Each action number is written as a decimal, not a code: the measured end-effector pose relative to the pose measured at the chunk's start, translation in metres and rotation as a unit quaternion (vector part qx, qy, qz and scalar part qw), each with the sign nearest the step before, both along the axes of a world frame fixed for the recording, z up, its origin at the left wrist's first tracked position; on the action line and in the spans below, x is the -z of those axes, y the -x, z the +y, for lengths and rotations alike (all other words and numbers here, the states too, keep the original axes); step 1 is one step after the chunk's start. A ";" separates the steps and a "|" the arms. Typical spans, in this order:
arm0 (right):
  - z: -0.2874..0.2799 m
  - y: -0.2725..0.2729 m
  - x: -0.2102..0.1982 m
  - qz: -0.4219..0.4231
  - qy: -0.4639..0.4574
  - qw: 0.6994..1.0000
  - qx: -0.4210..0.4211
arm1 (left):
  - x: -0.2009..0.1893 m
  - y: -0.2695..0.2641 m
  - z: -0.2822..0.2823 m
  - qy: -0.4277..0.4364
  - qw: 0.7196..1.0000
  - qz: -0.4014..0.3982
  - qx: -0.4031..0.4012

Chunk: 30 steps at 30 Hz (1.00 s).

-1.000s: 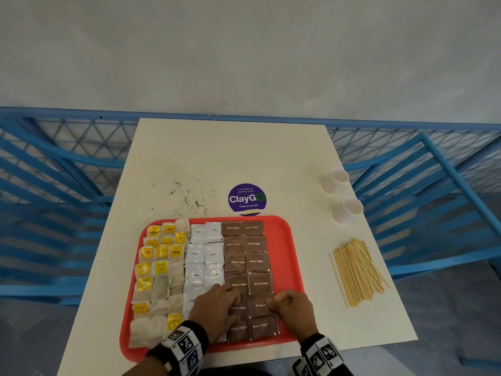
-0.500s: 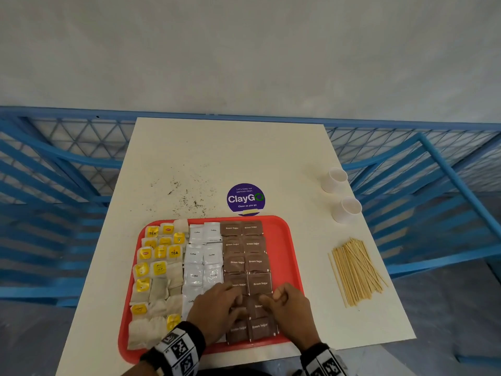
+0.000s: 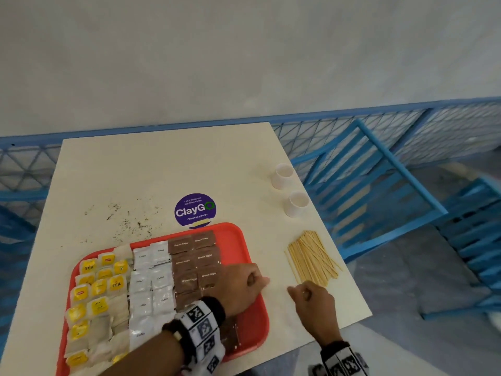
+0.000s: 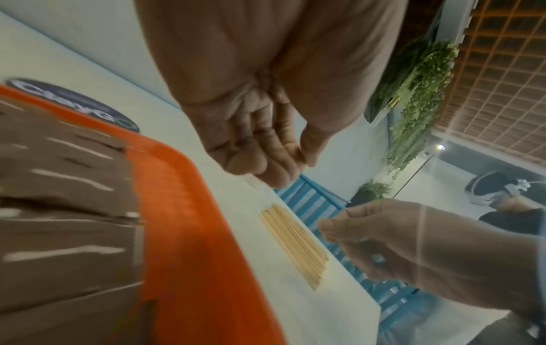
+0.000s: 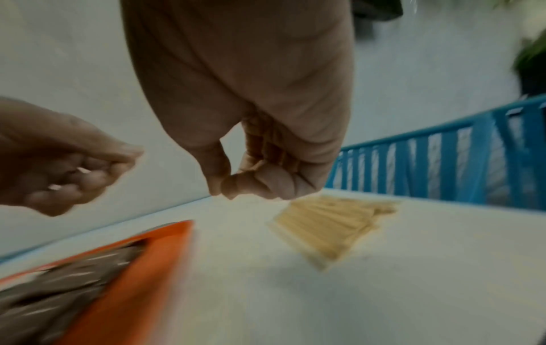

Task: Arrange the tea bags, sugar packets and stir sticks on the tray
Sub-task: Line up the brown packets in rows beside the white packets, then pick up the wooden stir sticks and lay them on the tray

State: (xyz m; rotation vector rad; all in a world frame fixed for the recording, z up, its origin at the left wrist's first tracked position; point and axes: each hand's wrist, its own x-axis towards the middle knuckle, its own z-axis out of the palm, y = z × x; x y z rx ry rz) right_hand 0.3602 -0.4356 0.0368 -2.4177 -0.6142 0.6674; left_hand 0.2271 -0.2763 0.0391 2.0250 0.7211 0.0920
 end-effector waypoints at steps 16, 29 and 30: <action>0.043 -0.122 0.053 -0.080 0.155 0.983 -0.057 | 0.053 -0.157 -0.017 0.298 0.915 0.168 -0.214; 0.037 -0.082 0.064 -0.137 0.199 0.955 -0.175 | 0.046 -0.162 -0.001 0.427 0.843 0.156 -0.286; 0.040 -0.072 0.068 -0.158 0.186 0.957 -0.160 | 0.046 -0.159 -0.001 0.434 0.840 0.153 -0.288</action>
